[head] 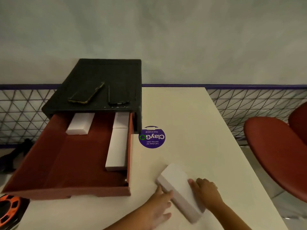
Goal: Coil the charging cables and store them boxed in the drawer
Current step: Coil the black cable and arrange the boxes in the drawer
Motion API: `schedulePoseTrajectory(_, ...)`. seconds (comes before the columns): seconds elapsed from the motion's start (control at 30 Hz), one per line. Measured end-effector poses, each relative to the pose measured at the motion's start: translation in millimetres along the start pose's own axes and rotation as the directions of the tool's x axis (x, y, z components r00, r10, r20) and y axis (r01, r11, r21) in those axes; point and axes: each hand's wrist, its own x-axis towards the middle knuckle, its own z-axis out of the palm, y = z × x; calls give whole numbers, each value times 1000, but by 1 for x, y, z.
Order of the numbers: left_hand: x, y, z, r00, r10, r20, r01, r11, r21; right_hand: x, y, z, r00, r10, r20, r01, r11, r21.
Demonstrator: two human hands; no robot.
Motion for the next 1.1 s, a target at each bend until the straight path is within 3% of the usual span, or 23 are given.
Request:
schedulePoseTrajectory(0.13,4,-4,14,994,104,-35,-97,981,166,-18,-5,13,996,-86,40,71,955,289)
schedulePoseTrajectory(0.27,1,6,13,976,198,-89,-170,952,253,-33,-22,1,993,-106,57,40,738,674)
schedulePoseTrajectory(0.4,-28,37,-1,932,362,-3,-355,916,187,-41,-55,-32,970,-223,91,42,531,846)
schedulePoseTrajectory(0.47,-52,59,-18,873,488,5,-484,863,142,-44,-81,-51,939,-329,98,82,494,865)
schedulePoseTrajectory(0.57,-79,90,-58,796,603,-56,-597,796,100,-53,-136,-73,868,-483,120,166,508,845)
schedulePoseTrajectory(0.63,-97,105,-90,758,633,-158,-615,774,151,-54,-176,-72,850,-509,134,178,517,838)
schedulePoseTrajectory(0.73,-114,117,-146,714,639,-285,-551,765,333,-49,-239,-51,866,-470,174,77,468,880)
schedulePoseTrajectory(0.83,-127,120,-204,734,622,-272,-456,748,482,-36,-297,-18,873,-400,277,-93,422,902)
schedulePoseTrajectory(0.9,-137,118,-235,758,614,-220,-447,735,510,-28,-330,4,868,-354,348,-167,451,877)
schedulePoseTrajectory(0.97,-146,111,-261,737,635,-232,-434,708,558,-20,-356,24,864,-308,398,-205,507,837)
schedulePoseTrajectory(1.1,-157,95,-310,590,756,-283,-334,548,767,-12,-385,56,851,-233,471,-215,663,717)
